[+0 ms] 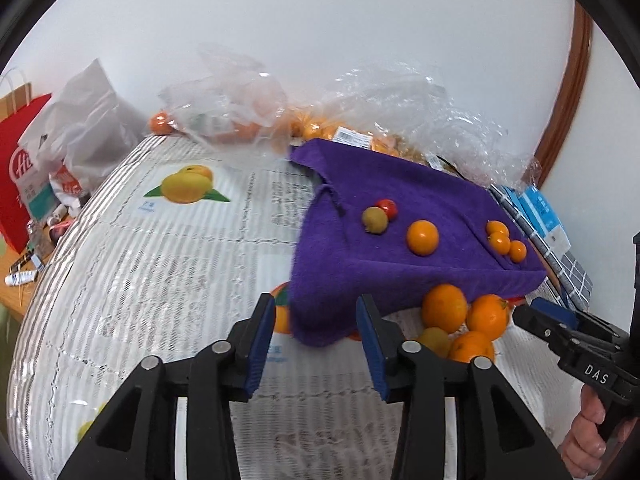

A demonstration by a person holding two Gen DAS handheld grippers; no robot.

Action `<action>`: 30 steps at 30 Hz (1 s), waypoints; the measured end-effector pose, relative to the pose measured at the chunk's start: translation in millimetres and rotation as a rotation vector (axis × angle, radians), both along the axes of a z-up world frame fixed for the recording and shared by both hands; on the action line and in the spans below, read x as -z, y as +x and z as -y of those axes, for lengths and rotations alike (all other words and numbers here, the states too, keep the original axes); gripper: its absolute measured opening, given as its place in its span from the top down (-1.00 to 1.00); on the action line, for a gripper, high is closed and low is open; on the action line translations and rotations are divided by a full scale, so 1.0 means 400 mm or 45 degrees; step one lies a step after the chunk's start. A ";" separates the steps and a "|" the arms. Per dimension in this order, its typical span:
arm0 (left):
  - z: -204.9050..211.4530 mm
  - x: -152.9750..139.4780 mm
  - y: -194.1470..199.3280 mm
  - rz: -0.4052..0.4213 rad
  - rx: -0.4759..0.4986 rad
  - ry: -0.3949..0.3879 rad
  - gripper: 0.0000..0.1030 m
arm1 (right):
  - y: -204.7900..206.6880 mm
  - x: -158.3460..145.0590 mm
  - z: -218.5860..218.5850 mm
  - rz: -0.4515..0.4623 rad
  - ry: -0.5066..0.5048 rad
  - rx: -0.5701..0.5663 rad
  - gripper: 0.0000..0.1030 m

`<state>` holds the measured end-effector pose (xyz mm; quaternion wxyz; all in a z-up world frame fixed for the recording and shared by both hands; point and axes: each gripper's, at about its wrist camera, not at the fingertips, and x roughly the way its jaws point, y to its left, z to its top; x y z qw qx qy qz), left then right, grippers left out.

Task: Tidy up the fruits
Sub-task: 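Grasp a large orange with the right gripper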

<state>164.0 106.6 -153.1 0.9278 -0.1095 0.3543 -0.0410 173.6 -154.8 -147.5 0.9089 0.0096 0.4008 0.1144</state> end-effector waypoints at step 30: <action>-0.019 0.031 0.030 -0.058 -0.076 -0.058 0.21 | 0.017 0.023 0.058 -0.088 -0.022 0.070 0.18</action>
